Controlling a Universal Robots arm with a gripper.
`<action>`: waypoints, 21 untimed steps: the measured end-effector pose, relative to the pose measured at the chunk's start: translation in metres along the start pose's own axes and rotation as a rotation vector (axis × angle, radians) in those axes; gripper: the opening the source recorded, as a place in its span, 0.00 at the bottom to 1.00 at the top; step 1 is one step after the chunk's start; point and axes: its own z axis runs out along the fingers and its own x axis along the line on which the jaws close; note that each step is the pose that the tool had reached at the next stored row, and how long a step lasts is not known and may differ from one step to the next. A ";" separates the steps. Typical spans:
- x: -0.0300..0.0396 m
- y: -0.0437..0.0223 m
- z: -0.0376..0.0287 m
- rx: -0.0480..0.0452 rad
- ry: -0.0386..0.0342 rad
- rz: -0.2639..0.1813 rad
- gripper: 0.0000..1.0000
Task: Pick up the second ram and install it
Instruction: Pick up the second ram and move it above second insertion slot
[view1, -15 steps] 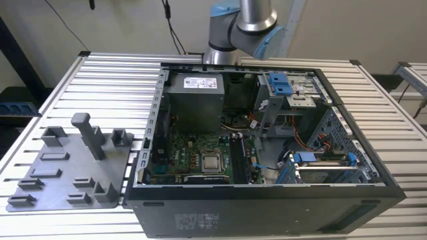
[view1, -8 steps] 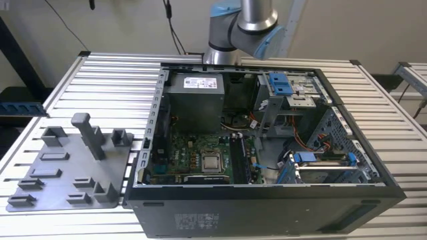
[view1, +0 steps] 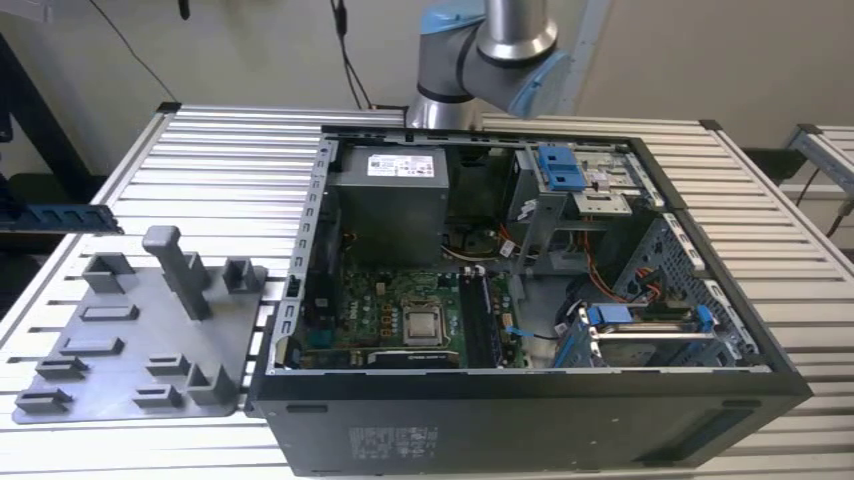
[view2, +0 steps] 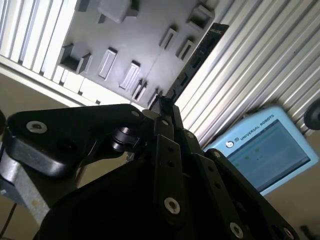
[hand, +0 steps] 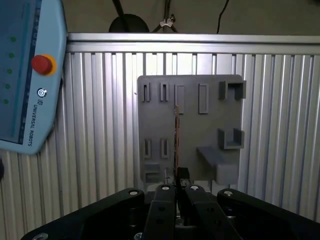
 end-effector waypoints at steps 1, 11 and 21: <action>0.0000 -0.0024 0.0000 -0.0001 0.0001 0.000 0.14; -0.0004 -0.0290 0.0004 -0.0006 0.0001 0.000 0.14; -0.0007 -0.0596 0.0009 -0.0016 0.0000 0.000 0.14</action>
